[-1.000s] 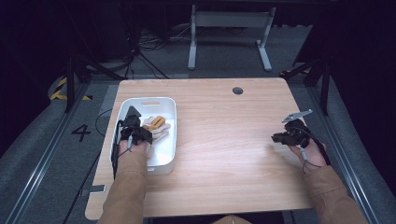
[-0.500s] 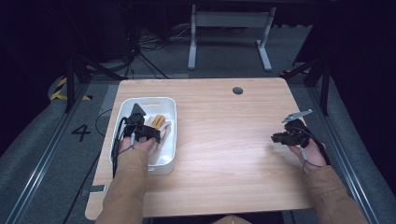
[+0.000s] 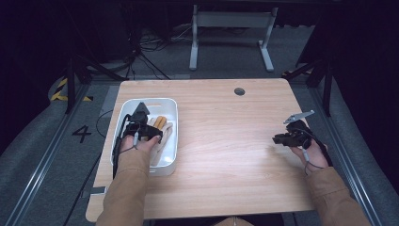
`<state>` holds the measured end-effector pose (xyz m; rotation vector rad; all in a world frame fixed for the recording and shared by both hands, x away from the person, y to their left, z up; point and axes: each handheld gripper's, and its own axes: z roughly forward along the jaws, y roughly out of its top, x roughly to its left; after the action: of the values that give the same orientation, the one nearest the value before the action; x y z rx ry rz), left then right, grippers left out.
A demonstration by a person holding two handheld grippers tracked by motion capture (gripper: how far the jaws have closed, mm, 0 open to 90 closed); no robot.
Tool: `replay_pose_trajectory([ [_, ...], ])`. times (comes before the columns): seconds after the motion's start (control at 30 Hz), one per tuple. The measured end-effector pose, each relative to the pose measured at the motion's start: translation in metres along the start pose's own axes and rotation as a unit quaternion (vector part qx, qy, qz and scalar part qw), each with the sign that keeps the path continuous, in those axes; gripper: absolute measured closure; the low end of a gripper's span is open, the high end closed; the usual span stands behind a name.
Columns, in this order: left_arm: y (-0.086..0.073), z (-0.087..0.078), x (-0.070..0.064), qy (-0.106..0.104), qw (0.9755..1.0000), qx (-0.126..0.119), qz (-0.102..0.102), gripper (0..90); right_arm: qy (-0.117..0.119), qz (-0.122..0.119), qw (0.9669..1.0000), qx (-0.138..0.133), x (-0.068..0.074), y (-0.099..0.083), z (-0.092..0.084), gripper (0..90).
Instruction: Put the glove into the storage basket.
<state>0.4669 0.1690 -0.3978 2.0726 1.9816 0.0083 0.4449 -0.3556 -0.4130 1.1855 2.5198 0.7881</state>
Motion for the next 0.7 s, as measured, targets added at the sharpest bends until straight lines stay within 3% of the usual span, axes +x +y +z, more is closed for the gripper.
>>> replay_pose_trajectory([
  [0.2, 0.001, -0.010, 0.000, -0.009, 0.9997, -0.022, 0.001, 16.1, 0.001, -0.001, 1.0000, 0.002, 0.000, 0.001, 0.001, 77.6],
  [0.37, 0.004, -0.031, 0.000, -0.028, 0.9984, -0.048, 0.014, 16.6, 0.001, -0.002, 1.0000, -0.001, 0.000, 0.001, 0.000, 77.4],
  [0.47, 0.005, -0.038, -0.002, -0.022, 0.9979, -0.058, 0.021, 21.9, 0.000, -0.001, 1.0000, -0.001, 0.000, 0.001, 0.000, 77.3],
  [0.5, 0.006, -0.046, -0.004, -0.026, 0.9968, -0.072, 0.024, 22.3, 0.001, -0.001, 1.0000, -0.001, 0.000, 0.000, 0.000, 77.3],
  [0.63, 0.006, -0.055, -0.010, -0.030, 0.9955, -0.084, 0.031, 23.5, 0.000, 0.001, 1.0000, -0.001, -0.001, -0.001, -0.001, 77.3],
  [0.7, 0.005, -0.064, -0.017, -0.031, 0.9935, -0.098, 0.048, 24.2, -0.001, 0.002, 1.0000, -0.003, -0.001, -0.001, -0.002, 77.0],
])
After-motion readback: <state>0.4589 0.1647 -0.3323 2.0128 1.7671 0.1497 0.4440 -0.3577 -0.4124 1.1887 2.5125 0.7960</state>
